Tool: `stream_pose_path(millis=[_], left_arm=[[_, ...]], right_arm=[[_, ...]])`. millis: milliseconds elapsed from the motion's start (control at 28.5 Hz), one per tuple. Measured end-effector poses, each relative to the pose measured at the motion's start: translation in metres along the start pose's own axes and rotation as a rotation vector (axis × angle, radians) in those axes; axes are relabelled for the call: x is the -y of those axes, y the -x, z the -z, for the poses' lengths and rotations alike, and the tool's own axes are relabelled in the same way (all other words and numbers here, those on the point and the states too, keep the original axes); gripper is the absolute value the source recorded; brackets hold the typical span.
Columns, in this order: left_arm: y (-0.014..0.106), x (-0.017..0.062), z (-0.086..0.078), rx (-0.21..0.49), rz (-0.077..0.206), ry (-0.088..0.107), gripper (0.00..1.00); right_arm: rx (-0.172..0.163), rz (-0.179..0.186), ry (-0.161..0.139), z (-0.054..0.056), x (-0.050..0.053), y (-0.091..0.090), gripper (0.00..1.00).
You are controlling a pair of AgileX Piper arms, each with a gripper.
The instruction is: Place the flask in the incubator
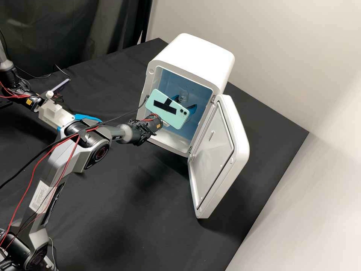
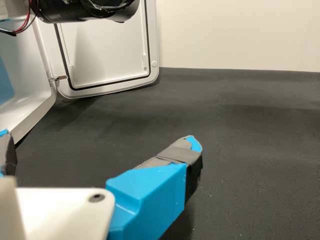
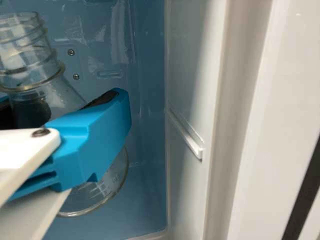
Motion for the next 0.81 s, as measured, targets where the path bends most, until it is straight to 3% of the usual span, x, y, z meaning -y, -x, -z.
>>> stream_pose_path(millis=[210, 351, 561, 806], left_arm=[[0.0, 0.0, 0.0, 0.0, 0.0, 0.0, 1.0], [0.0, 0.0, 0.0, 0.0, 0.0, 0.0, 1.0], [0.0, 0.0, 0.0, 0.0, 0.0, -0.002, 1.0], [0.0, 0.0, 0.0, 0.0, 0.0, -0.002, 1.0]], right_arm=[[0.005, 0.012, 0.002, -0.005, 0.009, -0.006, 0.0], [0.014, 0.045, 0.004, -0.007, 0.023, -0.01, 0.0], [0.054, 0.119, 0.01, -0.019, 0.047, -0.013, 0.0], [0.068, 0.138, 0.011, -0.024, 0.054, -0.017, 0.0]])
